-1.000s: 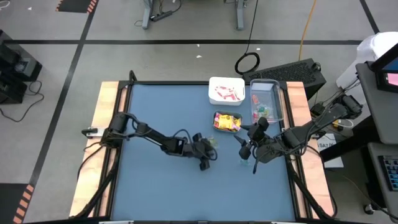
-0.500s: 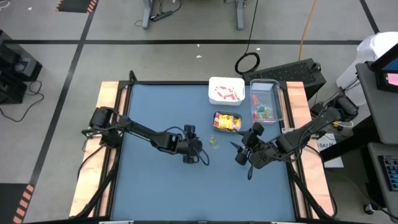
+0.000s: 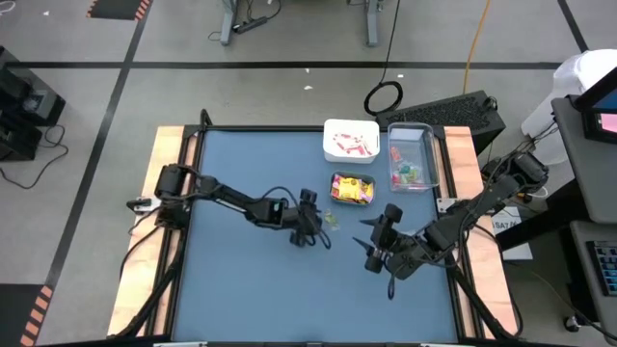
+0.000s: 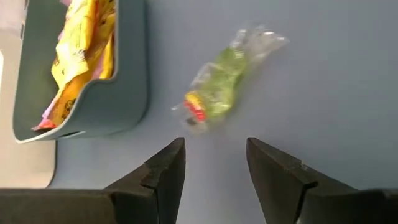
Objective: Sort candy
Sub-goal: Put the top left green candy into the transparent bin
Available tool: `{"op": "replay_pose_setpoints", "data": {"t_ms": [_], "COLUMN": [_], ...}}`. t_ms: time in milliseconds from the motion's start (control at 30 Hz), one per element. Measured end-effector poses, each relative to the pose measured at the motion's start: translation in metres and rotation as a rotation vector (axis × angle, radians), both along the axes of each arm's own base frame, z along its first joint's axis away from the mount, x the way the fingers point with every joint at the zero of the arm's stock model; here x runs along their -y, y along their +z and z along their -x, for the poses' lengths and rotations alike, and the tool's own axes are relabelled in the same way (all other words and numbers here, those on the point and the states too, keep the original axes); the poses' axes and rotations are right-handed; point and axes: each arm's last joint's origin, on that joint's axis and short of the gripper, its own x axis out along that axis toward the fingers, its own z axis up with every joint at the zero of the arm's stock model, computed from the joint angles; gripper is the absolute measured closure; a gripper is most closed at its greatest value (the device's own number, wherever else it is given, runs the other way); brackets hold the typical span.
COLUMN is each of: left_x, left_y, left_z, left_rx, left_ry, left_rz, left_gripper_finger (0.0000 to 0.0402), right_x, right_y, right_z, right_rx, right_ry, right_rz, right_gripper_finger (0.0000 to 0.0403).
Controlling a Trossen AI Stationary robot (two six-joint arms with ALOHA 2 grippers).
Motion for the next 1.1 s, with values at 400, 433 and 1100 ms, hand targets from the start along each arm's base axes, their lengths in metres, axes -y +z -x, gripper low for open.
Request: {"op": "replay_pose_setpoints", "data": {"t_ms": [400, 433, 1100], "left_x": [-0.036, -0.035, -0.001], "left_y": [0.001, 0.001, 0.005], "left_z": [-0.003, -0.003, -0.007], "left_rx": [0.029, 0.026, 0.05], "left_ry": [-0.089, -0.107, -0.254], "left_rz": [0.342, 0.362, 0.078], "left_gripper_finger": [0.0224, 0.0224, 0.0224], "right_x": [-0.001, -0.001, -0.002], "right_y": [0.0, 0.0, 0.0], "right_z": [0.001, 0.001, 0.001], "right_rx": [0.002, 0.002, 0.008], "right_ry": [0.002, 0.002, 0.005], "right_rz": [0.002, 0.002, -0.002], "right_gripper_finger": [0.0163, 0.0163, 0.0163]}}
